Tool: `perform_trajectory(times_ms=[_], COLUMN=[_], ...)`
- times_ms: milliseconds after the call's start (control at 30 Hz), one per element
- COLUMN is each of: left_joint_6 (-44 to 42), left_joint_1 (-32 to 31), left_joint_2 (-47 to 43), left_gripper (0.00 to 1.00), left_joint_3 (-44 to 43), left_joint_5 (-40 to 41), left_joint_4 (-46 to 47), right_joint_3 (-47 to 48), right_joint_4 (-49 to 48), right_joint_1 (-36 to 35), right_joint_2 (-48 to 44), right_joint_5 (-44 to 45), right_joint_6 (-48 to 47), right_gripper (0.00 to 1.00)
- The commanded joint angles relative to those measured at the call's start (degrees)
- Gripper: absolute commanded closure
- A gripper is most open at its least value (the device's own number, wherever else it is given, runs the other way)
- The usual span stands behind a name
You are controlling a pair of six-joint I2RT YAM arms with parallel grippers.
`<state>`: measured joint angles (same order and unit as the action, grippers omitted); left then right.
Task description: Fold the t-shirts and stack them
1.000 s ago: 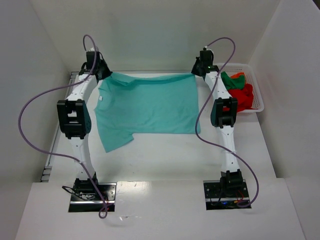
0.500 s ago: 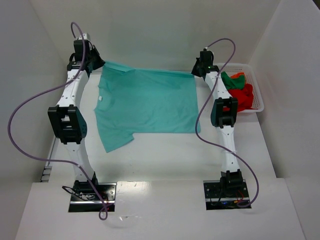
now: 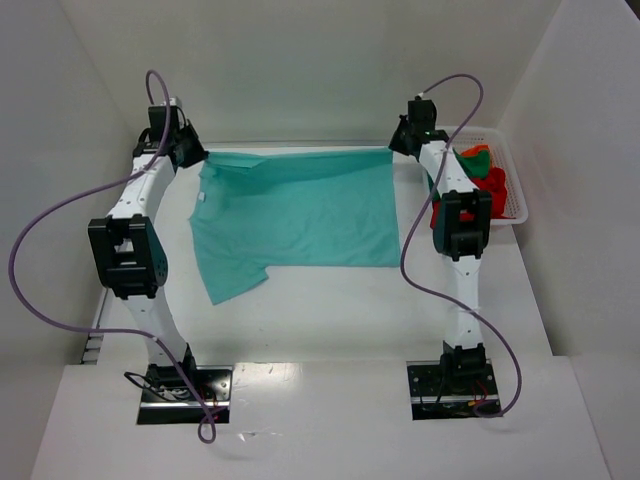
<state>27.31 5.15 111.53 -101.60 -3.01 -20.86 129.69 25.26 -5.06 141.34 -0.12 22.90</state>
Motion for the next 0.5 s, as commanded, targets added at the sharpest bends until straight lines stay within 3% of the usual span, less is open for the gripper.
perform_trajectory(times_ms=[0,467], left_joint_6=[-0.5,0.0], left_joint_1=[0.8,1.4], left_joint_2=[-3.6,-9.9], left_gripper=[1.0,1.0], left_joint_3=[1.7,11.0], left_joint_5=[0.0,-1.1], left_joint_4=[2.2,3.4], right_joint_3=[-1.5,-21.0], right_joint_4=[-5.2,-10.8], right_joint_1=[1.5,1.5], right_joint_2=[-7.3,-19.9], right_joint_5=[0.7,0.7], right_joint_6=[0.0,1.7], right_gripper=[1.0,1.0])
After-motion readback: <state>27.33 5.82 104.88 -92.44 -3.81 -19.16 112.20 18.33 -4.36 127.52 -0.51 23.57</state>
